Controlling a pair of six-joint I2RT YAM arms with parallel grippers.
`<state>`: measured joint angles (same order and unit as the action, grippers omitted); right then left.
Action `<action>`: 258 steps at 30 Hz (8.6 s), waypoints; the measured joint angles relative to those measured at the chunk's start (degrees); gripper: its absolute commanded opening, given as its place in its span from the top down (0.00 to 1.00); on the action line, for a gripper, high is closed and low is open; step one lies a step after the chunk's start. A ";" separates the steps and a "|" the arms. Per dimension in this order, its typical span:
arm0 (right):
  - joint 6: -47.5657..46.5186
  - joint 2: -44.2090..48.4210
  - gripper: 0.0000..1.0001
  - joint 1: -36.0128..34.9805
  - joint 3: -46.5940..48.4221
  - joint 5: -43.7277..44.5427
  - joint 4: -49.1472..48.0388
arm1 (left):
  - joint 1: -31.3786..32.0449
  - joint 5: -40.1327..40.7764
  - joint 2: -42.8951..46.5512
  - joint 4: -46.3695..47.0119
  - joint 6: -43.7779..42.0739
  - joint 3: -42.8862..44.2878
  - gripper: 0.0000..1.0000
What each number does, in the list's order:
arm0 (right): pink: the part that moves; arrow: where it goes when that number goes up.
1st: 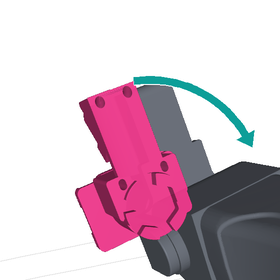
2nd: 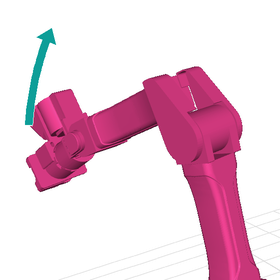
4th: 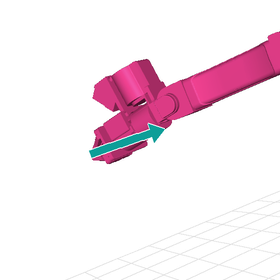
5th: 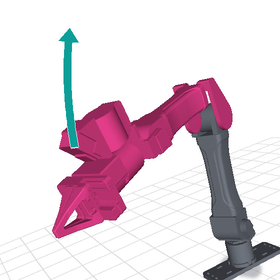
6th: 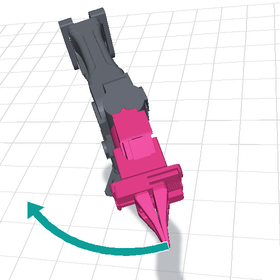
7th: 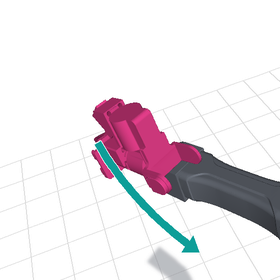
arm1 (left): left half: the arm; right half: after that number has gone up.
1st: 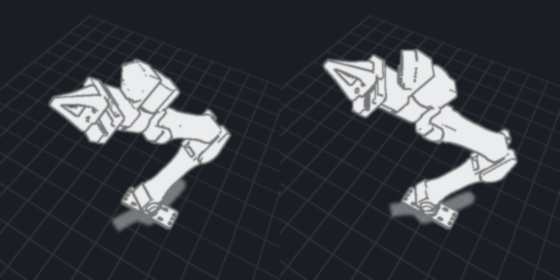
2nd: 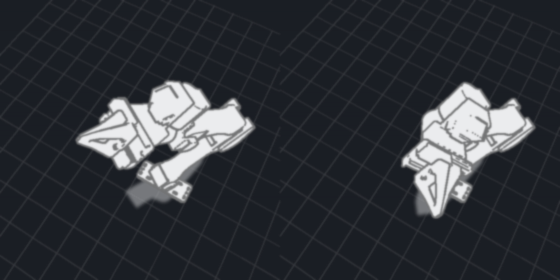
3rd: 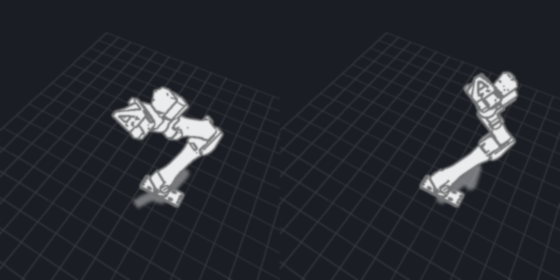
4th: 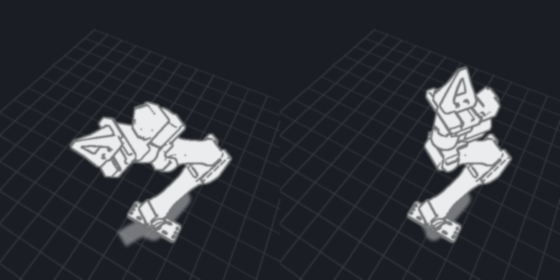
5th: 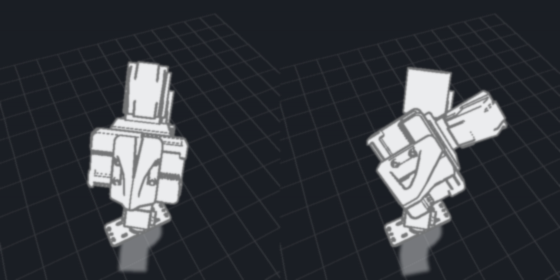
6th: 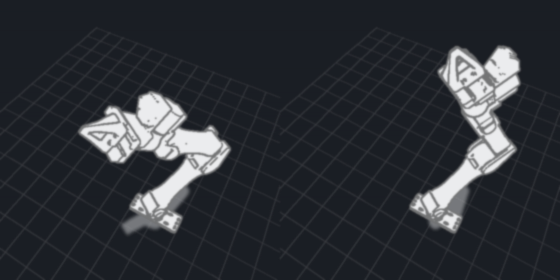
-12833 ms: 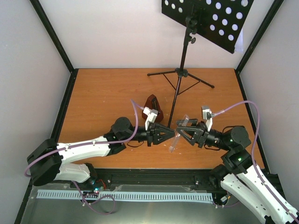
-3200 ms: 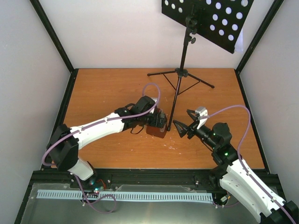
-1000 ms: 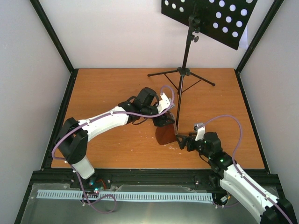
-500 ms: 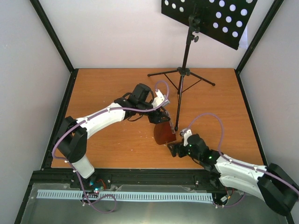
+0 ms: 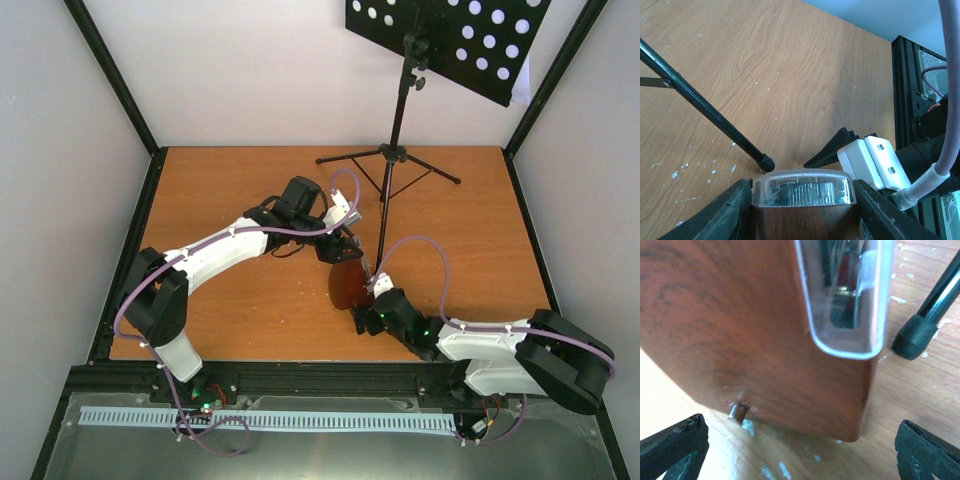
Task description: Pack up the instrument practice props
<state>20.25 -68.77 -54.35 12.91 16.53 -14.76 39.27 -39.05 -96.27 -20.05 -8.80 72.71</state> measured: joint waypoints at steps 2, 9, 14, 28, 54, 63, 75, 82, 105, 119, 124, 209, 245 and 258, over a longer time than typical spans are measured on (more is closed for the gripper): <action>-0.44 -1.14 0.05 -0.11 0.39 1.36 -0.55 | 0.00 -0.20 0.00 -0.07 -0.22 0.00 0.64; -0.92 -3.10 0.29 -0.83 0.87 3.02 -1.36 | 0.00 -0.24 -0.02 -0.07 -0.92 0.00 0.64; -0.83 -3.54 0.44 -1.14 1.25 3.39 -1.57 | -0.07 -0.15 -0.02 0.09 -1.01 0.02 0.64; -0.83 1.64 0.11 -0.98 -0.07 3.63 -1.60 | 0.48 0.57 0.57 -0.11 -3.43 -0.57 0.61; 4.37 5.05 0.28 13.40 0.50 -2.82 4.33 | -1.27 11.19 25.70 3.56 0.87 -9.33 0.00; 1.11 -7.48 0.36 6.23 6.45 -11.08 -4.94 | -12.37 7.50 31.63 2.21 13.66 -8.07 0.00; 1.81 -32.04 0.36 -4.85 28.76 -15.91 -11.56 | -16.33 8.02 32.41 -1.49 21.42 -4.81 0.00; 1.09 -26.93 0.16 -6.12 28.59 -14.05 -10.29 | -16.44 10.51 31.93 -3.21 24.61 -1.64 0.01; 5.44 22.73 0.00 38.93 18.95 -6.54 28.92 | -2.91 13.92 -26.56 5.16 37.81 35.04 0.11; 6.97 23.78 0.00 39.65 21.11 -7.72 33.92 | -0.28 11.91 -39.80 3.72 37.20 45.33 0.84; 6.97 24.92 0.00 39.65 22.97 -8.39 34.32 | 0.02 11.63 -38.38 4.13 34.38 43.30 1.00; -20.31 -17.31 0.97 14.12 54.53 28.87 -1.09 | -18.43 11.61 28.63 -0.79 26.47 -4.72 0.01; -2.91 4.42 0.00 7.02 39.43 -0.31 18.29 | -29.29 9.79 36.13 -6.54 36.83 11.65 0.01; -2.49 1.51 0.06 8.02 67.58 -34.93 35.23 | -34.51 -11.72 33.16 -1.64 40.28 12.09 0.25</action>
<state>17.76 -67.26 -46.33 80.49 -18.39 20.47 4.75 -50.76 -63.11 -21.69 31.48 84.79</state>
